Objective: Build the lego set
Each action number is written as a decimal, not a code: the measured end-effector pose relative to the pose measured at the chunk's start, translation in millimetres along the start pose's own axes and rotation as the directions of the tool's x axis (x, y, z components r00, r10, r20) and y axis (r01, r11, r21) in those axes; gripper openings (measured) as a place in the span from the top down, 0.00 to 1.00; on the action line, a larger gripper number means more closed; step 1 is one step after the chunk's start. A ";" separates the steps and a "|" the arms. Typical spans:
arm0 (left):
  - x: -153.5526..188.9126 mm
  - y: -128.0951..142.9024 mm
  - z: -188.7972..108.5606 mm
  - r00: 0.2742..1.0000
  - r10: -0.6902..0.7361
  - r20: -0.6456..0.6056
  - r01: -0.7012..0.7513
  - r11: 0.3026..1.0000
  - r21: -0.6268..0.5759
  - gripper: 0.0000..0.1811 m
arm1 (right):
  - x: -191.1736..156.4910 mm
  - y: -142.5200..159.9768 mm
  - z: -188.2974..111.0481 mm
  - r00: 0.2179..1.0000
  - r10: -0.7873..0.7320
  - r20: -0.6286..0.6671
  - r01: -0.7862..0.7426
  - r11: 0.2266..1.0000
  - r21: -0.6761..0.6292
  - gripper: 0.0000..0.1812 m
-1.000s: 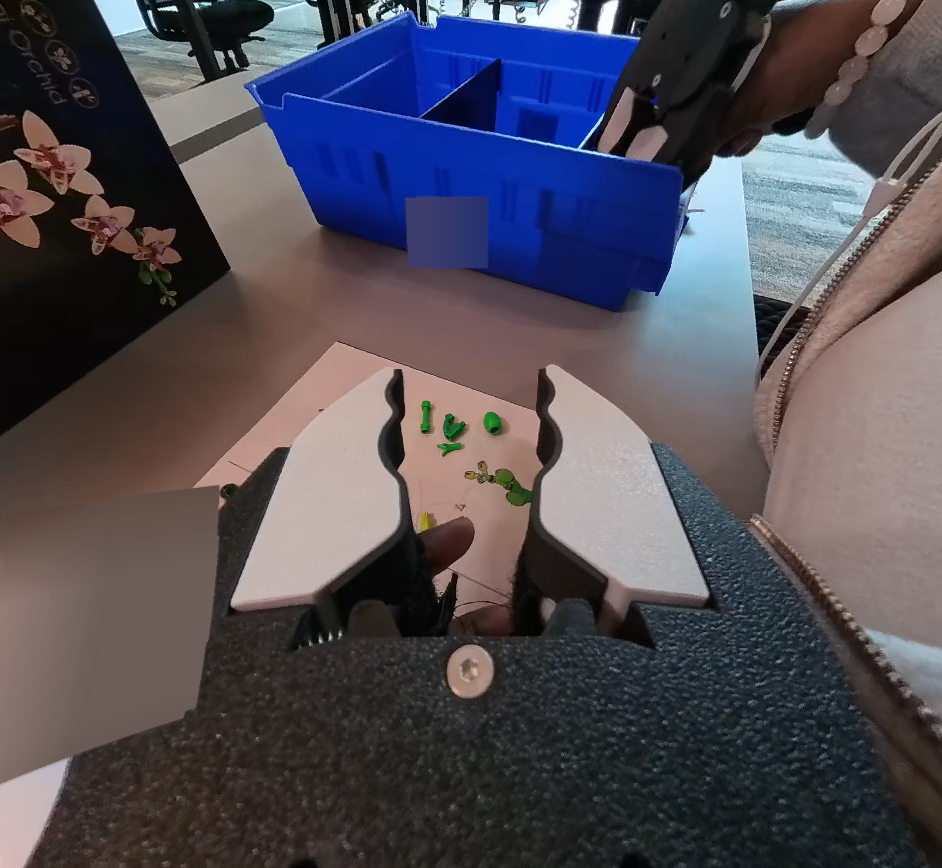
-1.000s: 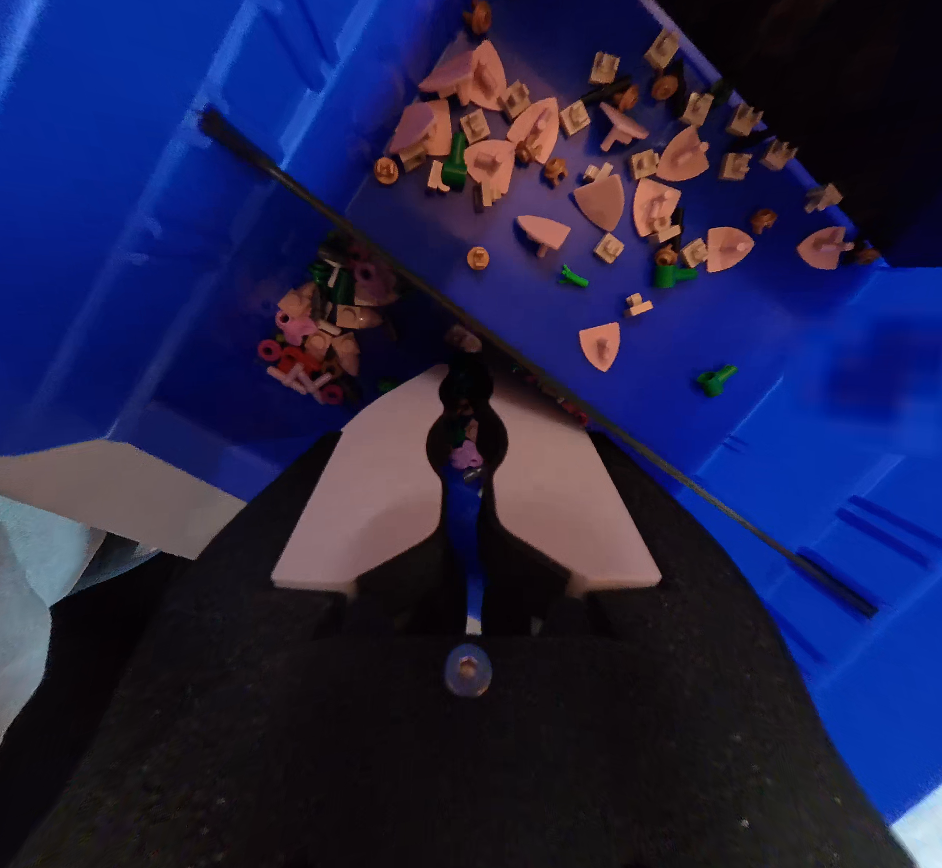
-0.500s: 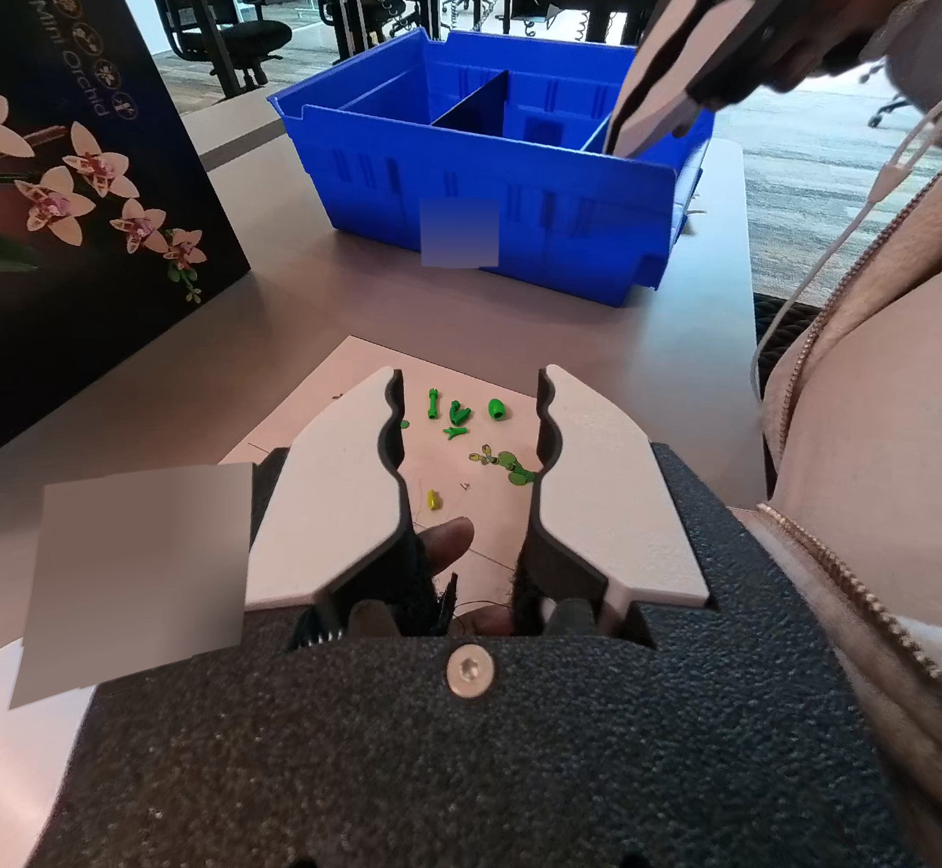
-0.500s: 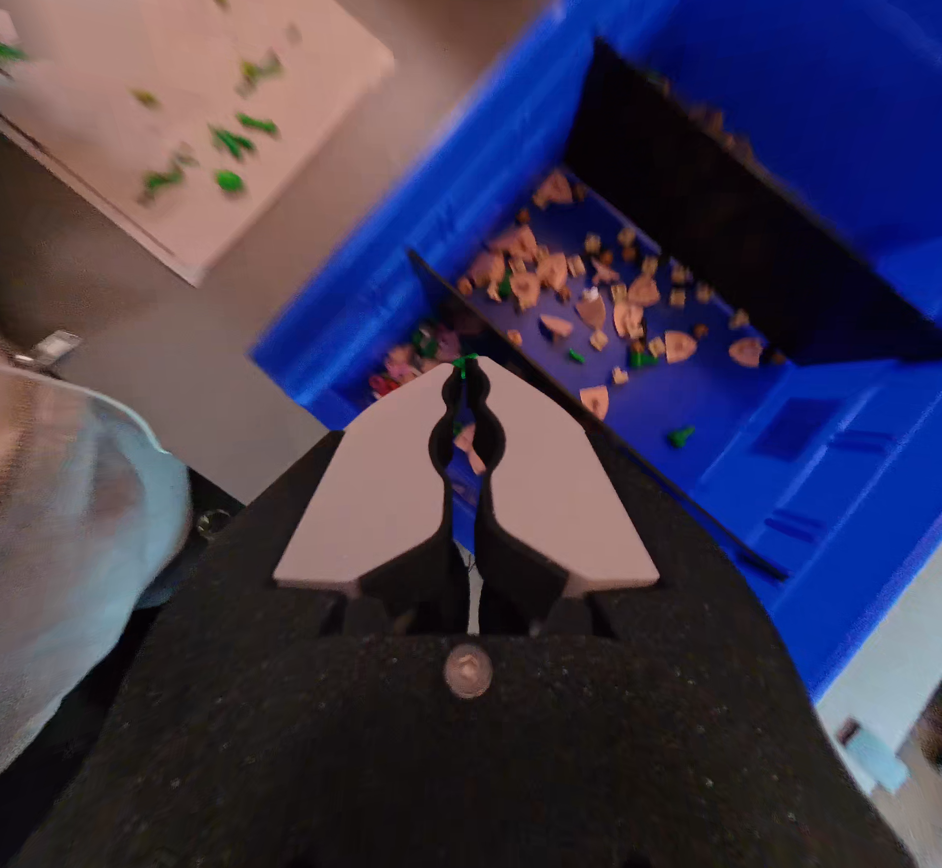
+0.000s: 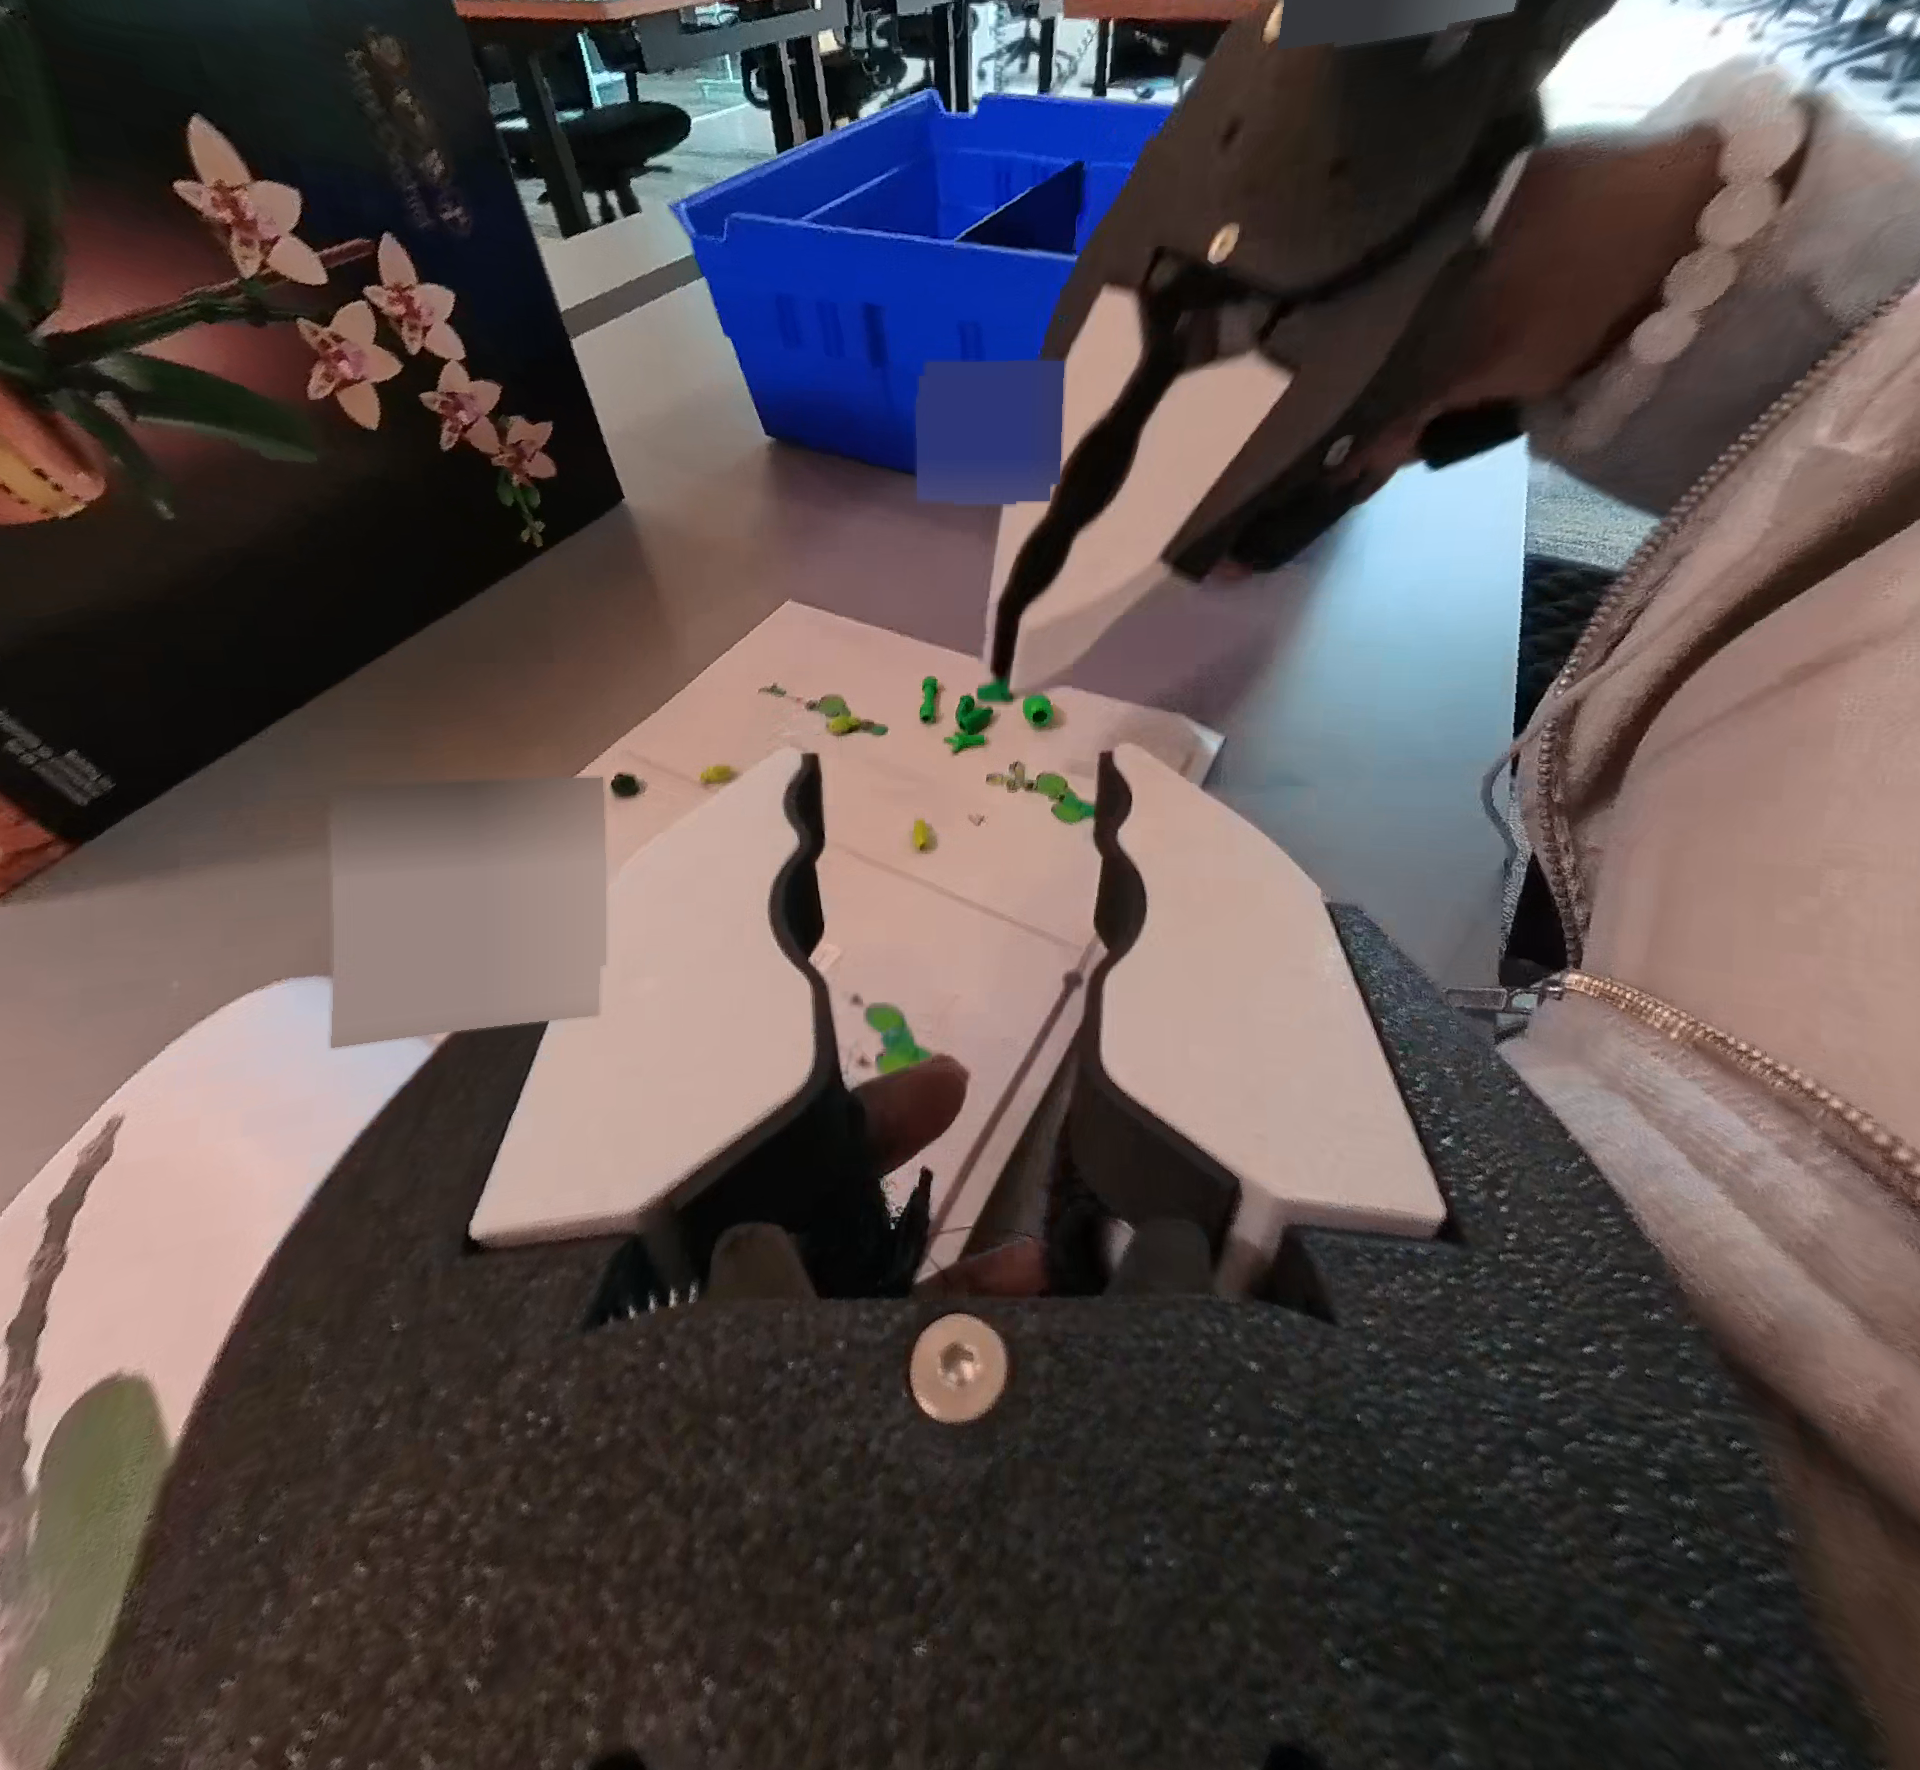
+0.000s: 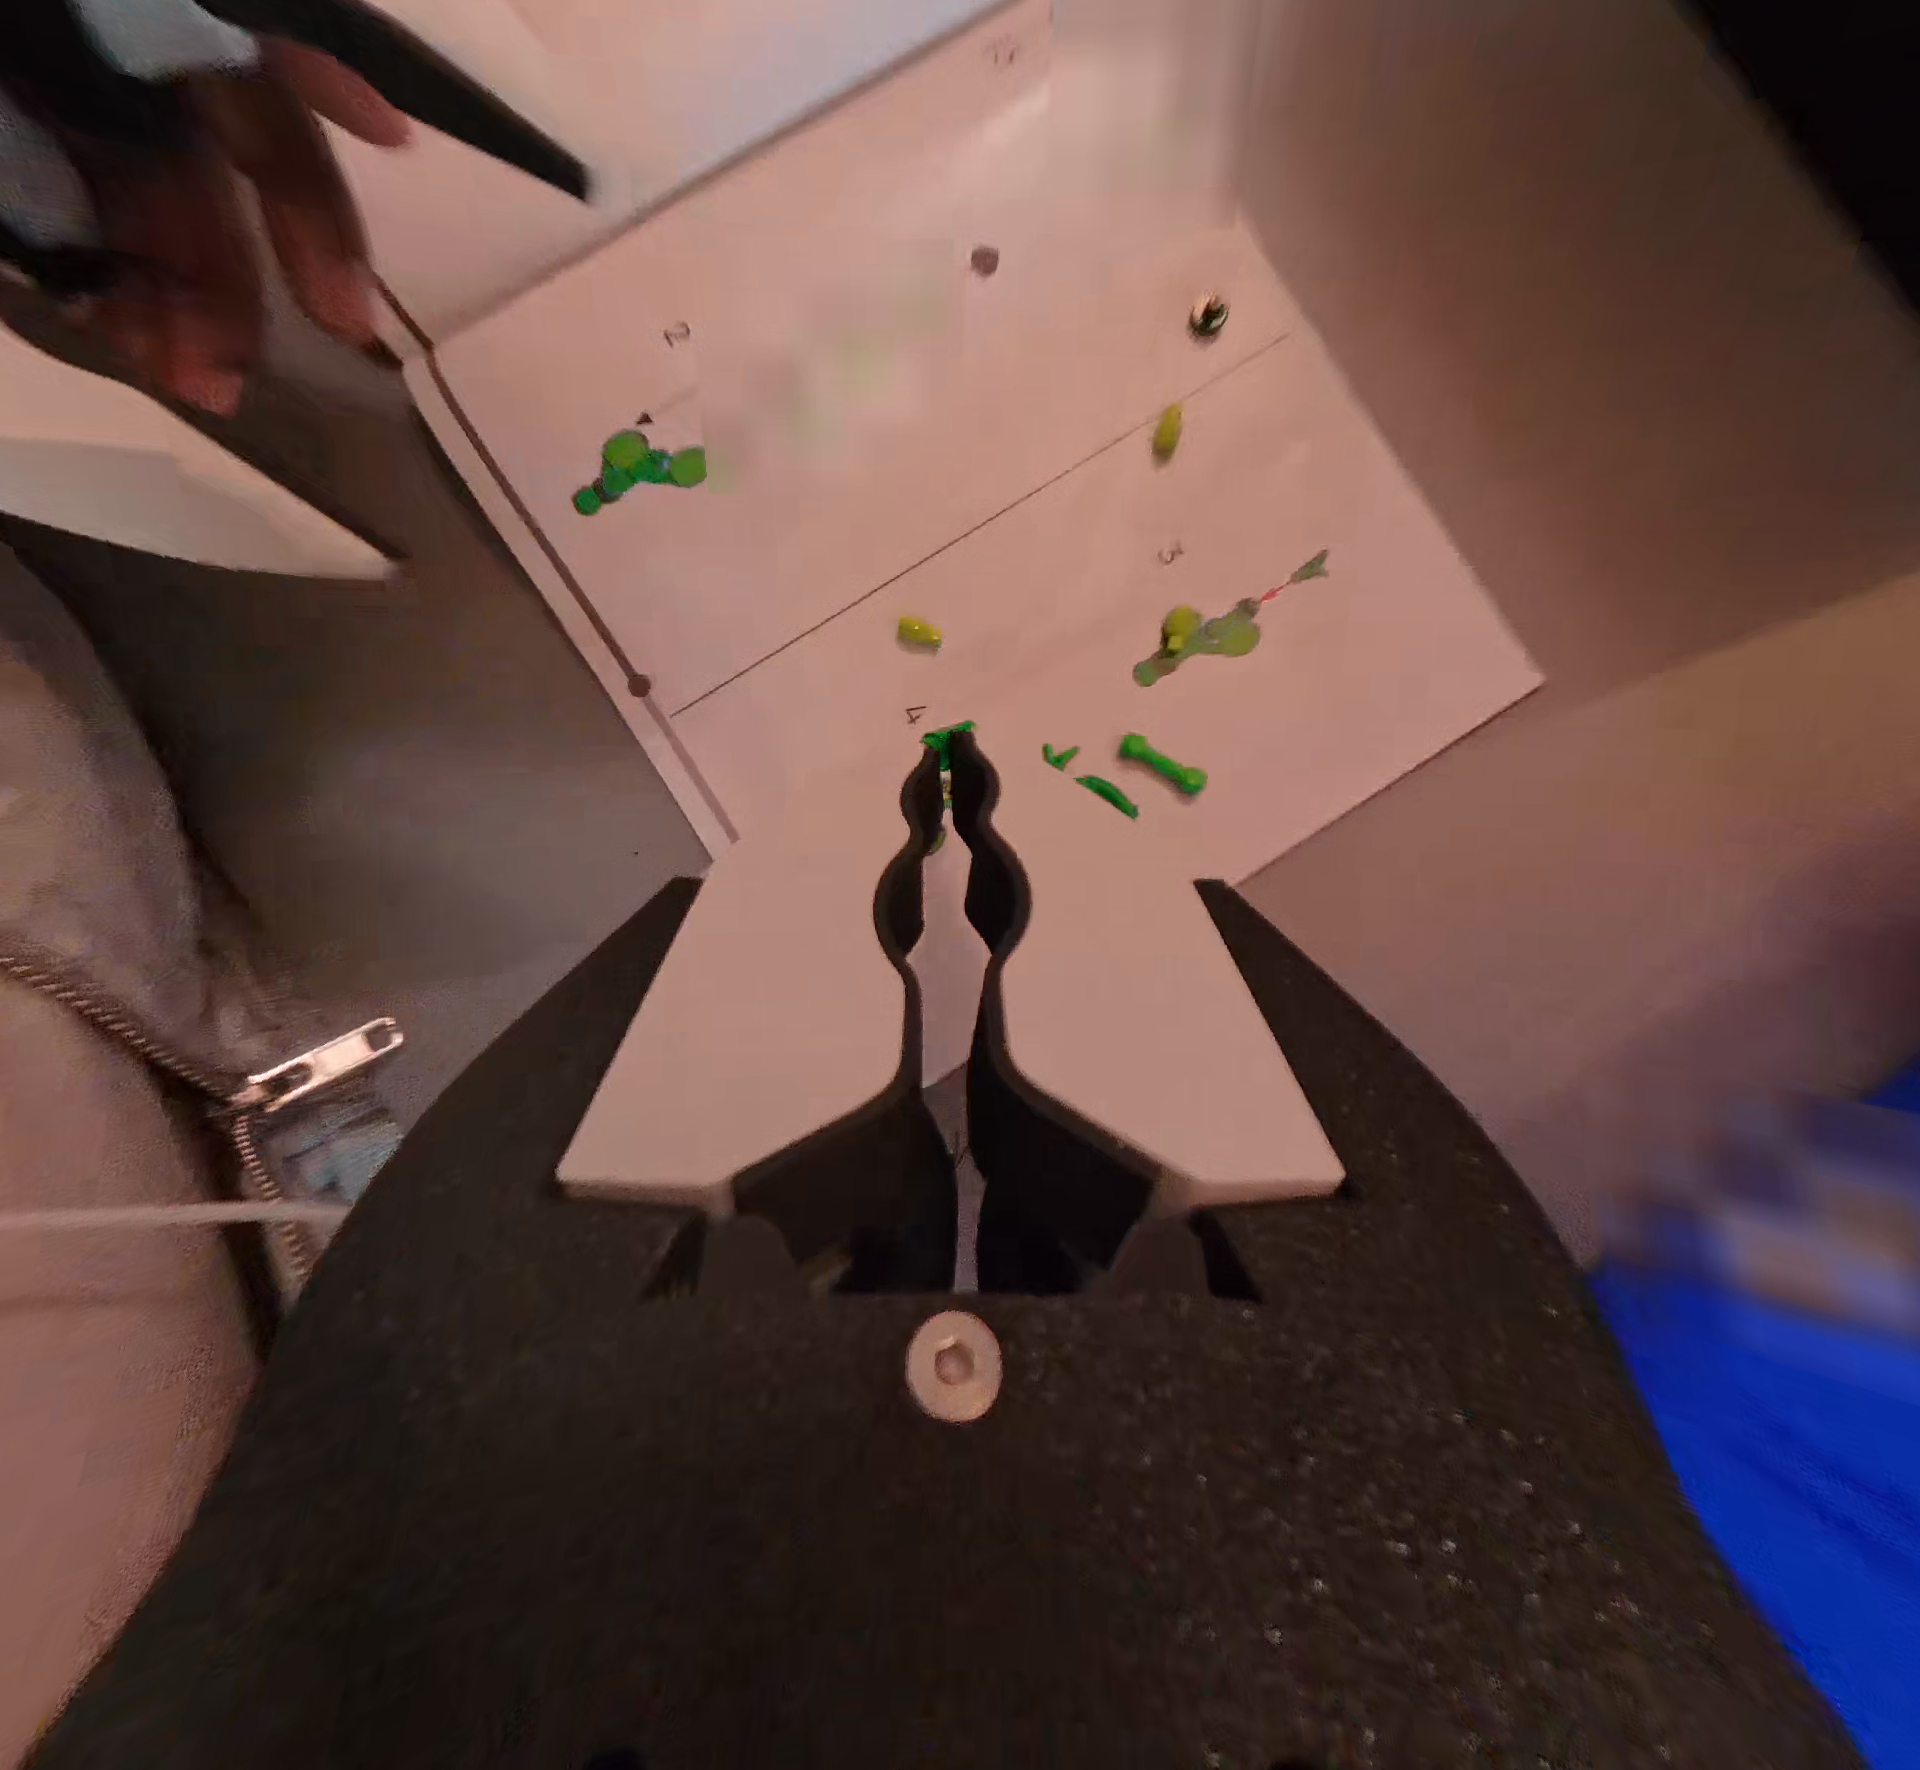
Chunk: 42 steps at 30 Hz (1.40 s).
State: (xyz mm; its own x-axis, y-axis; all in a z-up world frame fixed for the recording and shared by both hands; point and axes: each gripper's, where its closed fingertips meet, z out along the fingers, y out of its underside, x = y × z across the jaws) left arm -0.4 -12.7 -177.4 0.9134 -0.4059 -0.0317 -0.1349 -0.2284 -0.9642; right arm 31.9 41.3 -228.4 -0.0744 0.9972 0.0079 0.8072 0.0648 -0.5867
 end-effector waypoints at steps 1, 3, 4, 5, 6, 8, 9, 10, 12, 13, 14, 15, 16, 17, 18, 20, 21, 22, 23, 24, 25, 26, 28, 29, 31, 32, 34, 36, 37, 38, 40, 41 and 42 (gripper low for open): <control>-1.0 3.0 -4.1 1.000 -0.001 0.003 0.001 1.000 -0.006 0.73 | 0.7 2.6 5.1 1.000 0.009 -0.004 -0.009 1.000 -0.010 0.99; -2.7 8.5 -11.4 1.000 -0.002 0.006 0.002 1.000 -0.015 0.73 | 4.0 6.3 9.9 0.999 0.009 -0.031 -0.010 0.999 -0.034 0.99; -3.7 10.7 -14.4 1.000 -0.003 0.008 0.003 1.000 -0.017 0.73 | 5.2 8.9 11.6 0.999 0.003 -0.042 -0.006 0.999 -0.054 0.99; -4.9 12.6 -16.9 1.000 -0.005 0.009 0.005 1.000 -0.017 0.73 | 4.2 12.0 13.5 0.999 -0.007 -0.038 0.004 0.997 -0.077 0.98; -6.2 13.8 -18.9 1.000 -0.008 0.010 0.009 1.000 -0.016 0.73 | 3.1 15.8 15.7 0.999 -0.023 -0.032 0.019 0.994 -0.104 0.97; -9.2 14.9 -22.0 1.000 -0.015 0.015 0.015 1.000 -0.010 0.73 | 5.0 23.6 18.4 0.997 -0.062 -0.054 0.053 0.986 -0.158 0.94; -10.6 15.0 -23.4 1.000 -0.016 0.017 0.016 1.000 -0.007 0.73 | 4.7 21.5 17.3 0.996 -0.071 -0.057 0.061 0.987 -0.148 0.92; -12.1 15.2 -24.8 1.000 -0.016 0.020 0.017 1.000 -0.004 0.73 | 3.9 20.9 15.8 0.996 -0.073 -0.052 0.064 0.987 -0.148 0.89; -14.4 16.8 -27.8 0.999 -0.023 0.023 0.023 1.000 -0.005 0.72 | 7.0 15.5 11.7 0.996 -0.062 -0.068 0.054 0.992 -0.113 0.86; -15.6 18.3 -29.1 0.999 -0.030 0.023 0.030 1.000 -0.007 0.72 | 8.7 9.7 9.4 0.996 -0.054 -0.075 0.049 0.996 -0.068 0.85; -16.8 19.7 -30.3 0.999 -0.038 0.024 0.038 0.999 -0.008 0.72 | 10.5 2.0 7.0 0.996 -0.045 -0.082 0.045 0.999 -0.007 0.84; -18.1 20.5 -31.3 0.999 -0.044 0.025 0.045 0.999 -0.007 0.72 | 11.1 -6.8 4.1 0.996 -0.035 -0.080 0.040 0.997 0.064 0.84; -19.3 20.1 -32.3 0.998 -0.049 0.025 0.049 0.999 -0.002 0.72 | 10.5 -18.7 -0.1 0.997 -0.030 -0.072 0.041 0.987 0.154 0.83; -20.7 19.0 -33.2 0.998 -0.051 0.027 0.051 0.999 0.006 0.72 | 11.5 -34.6 -7.0 0.997 -0.019 -0.077 0.040 0.959 0.279 0.84; -22.6 17.8 -34.1 0.998 -0.050 0.033 0.050 0.999 0.014 0.73 | 13.4 -51.2 -16.7 0.997 0.001 -0.083 0.034 0.907 0.420 0.87; -25.8 15.0 -35.7 0.998 -0.043 0.044 0.043 0.999 0.023 0.74 | 18.5 -76.0 -39.0 0.996 0.051 -0.074 0.009 0.762 0.647 0.90; -26.8 13.0 -36.5 0.998 -0.039 0.046 0.038 0.999 0.026 0.75 | 22.5 -83.5 -48.5 0.995 0.075 -0.066 -0.004 0.690 0.723 0.90; -27.8 10.7 -37.2 0.998 -0.035 0.050 0.033 0.999 0.033 0.76 | 25.7 -88.0 -54.4 0.995 0.088 -0.054 -0.015 0.637 0.771 0.90; -28.7 8.2 -37.4 0.998 -0.030 0.052 0.028 0.999 0.042 0.78 | 27.7 -90.2 -56.0 0.995 0.089 -0.042 -0.021 0.609 0.793 0.89; -29.4 6.1 -37.1 0.998 -0.025 0.053 0.023 0.998 0.051 0.81 | 28.2 -91.3 -54.0 0.997 0.076 -0.033 -0.019 0.602 0.798 0.86; -30.1 4.6 -36.1 0.998 -0.020 0.054 0.017 0.998 0.056 0.83 | 27.2 -91.9 -49.9 0.998 0.051 -0.032 -0.005 0.609 0.793 0.81; -30.9 4.1 -34.6 0.998 -0.015 0.056 0.012 0.998 0.055 0.85 | 22.4 -93.3 -45.0 1.000 0.004 -0.029 0.020 0.617 0.787 0.72; -32.0 6.1 -31.3 0.998 -0.007 0.056 0.006 0.999 0.035 0.91 | 15.8 -96.1 -36.8 0.996 -0.065 -0.053 0.082 0.635 0.769 0.63; -32.0 7.6 -29.8 0.999 -0.013 0.049 0.012 1.000 0.022 0.97 | 14.2 -97.4 -34.6 0.992 -0.094 -0.079 0.121 0.638 0.760 0.63; -32.9 8.6 -26.7 0.998 -0.050 0.038 0.050 0.999 0.014 1.00 | 12.2 -100.0 -35.1 0.983 -0.135 -0.122 0.180 0.624 0.760 0.68; -33.8 8.1 -25.4 0.996 -0.077 0.033 0.076 0.997 0.020 1.00 | 14.1 -100.1 -37.0 0.976 -0.149 -0.159 0.218 0.615 0.758 0.80; -37.7 5.4 -24.9 0.991 -0.133 0.032 0.131 0.990 0.043 1.00 | 31.5 -100.4 -45.4 0.966 -0.071 -0.247 0.238 0.609 0.756 1.00; -39.0 -0.9 -26.7 0.985 -0.170 0.011 0.168 0.982 0.080 1.00 | 40.8 -97.6 -53.4 0.973 -0.007 -0.230 0.185 0.618 0.764 1.00; -38.5 -3.9 -27.5 0.984 -0.180 -0.004 0.179 0.979 0.096 1.00 | 48.0 -95.5 -58.0 0.974 0.053 -0.219 0.140 0.620 0.772 1.00; -38.2 -5.8 -27.8 0.983 -0.183 -0.016 0.184 0.977 0.105 0.99 | 54.8 -92.8 -61.9 0.971 0.108 -0.211 0.100 0.622 0.777 1.00; -37.3 -5.0 -26.2 0.984 -0.176 -0.028 0.177 0.979 0.098 0.94 | 63.9 -85.2 -63.5 0.960 0.179 -0.217 0.047 0.658 0.751 0.93; -36.8 -2.7 -24.6 0.985 -0.168 -0.028 0.170 0.982 0.083 0.90 | 64.5 -80.9 -61.0 0.957 0.185 -0.225 0.035 0.694 0.719 0.84; -36.3 -0.3 -22.8 0.987 -0.158 -0.025 0.160 0.985 0.069 0.86 | 62.7 -76.9 -57.5 0.957 0.177 -0.231 0.029 0.730 0.682 0.77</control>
State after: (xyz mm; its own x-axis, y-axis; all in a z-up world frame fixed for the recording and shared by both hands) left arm -42.2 -18.1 -170.0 0.9134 -0.3865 0.1279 0.0393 -0.2291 -0.9726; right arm -1.1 101.0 -136.2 0.2071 0.9741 0.0907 0.1879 0.0513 -0.9808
